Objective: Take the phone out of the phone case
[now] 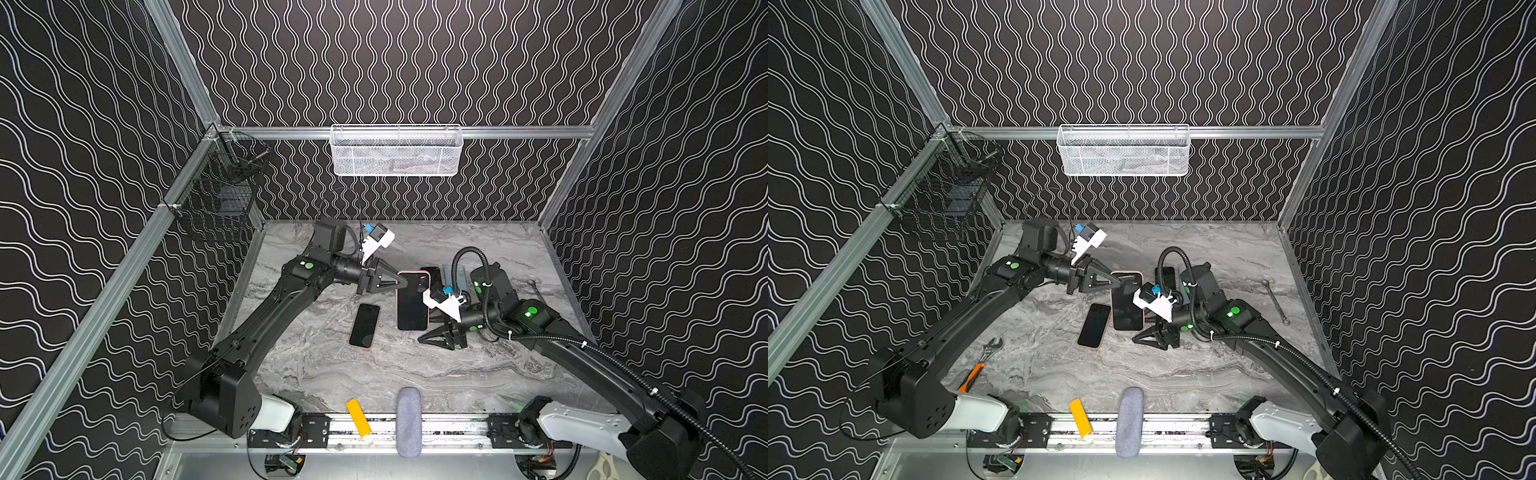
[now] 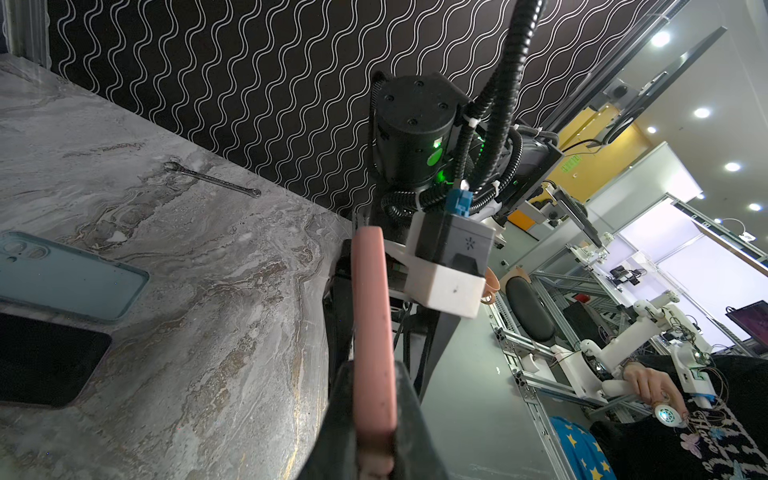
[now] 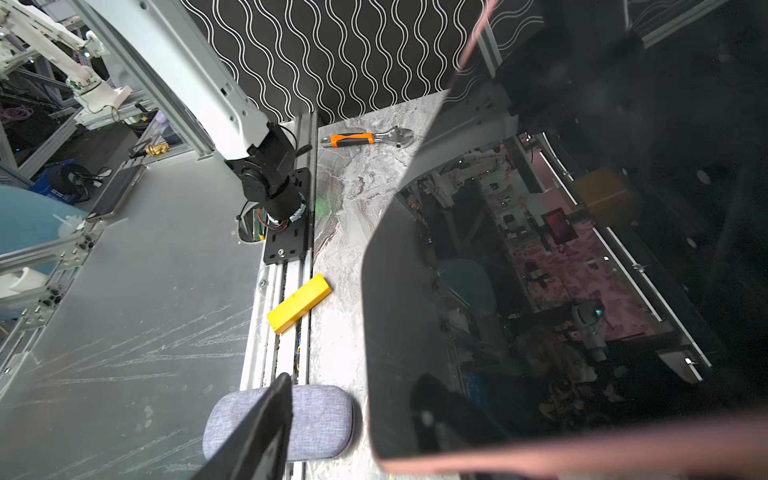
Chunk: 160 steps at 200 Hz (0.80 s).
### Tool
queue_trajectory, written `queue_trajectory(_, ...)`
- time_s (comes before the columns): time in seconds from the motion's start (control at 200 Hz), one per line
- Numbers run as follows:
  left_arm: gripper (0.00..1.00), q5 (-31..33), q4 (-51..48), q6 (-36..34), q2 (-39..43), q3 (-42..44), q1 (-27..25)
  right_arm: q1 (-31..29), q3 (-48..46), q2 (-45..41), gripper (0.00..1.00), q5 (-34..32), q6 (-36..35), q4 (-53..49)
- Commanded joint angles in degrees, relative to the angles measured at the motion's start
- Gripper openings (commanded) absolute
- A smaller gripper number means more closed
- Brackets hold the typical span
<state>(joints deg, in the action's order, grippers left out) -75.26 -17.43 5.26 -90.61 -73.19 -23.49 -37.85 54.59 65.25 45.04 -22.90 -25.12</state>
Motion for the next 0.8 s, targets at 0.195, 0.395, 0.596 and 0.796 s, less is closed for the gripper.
queue_trajectory(0.195, 0.00, -0.8, 4.6, 3.9, -1.5, -1.1, 0.0, -2.5, 0.8, -0.4, 0.49, 0.0, 1.8, 0.2)
queue_trajectory(0.395, 0.00, -0.9, 4.6, 4.0, -1.7, -1.4, 0.1, -3.5, 1.4, -0.7, 0.35, -1.0, 2.4, 0.4)
queue_trajectory(0.596, 0.00, -1.0, 4.2, 3.4, -2.0, -1.2, 0.0, -4.2, 1.3, -0.7, 0.22, -0.9, 3.4, 1.6)
queue_trajectory(0.796, 0.00, -0.6, 3.5, 3.5, -3.5, -2.1, 0.0, -6.1, 0.7, -0.8, 0.17, -2.3, 4.5, 3.8)
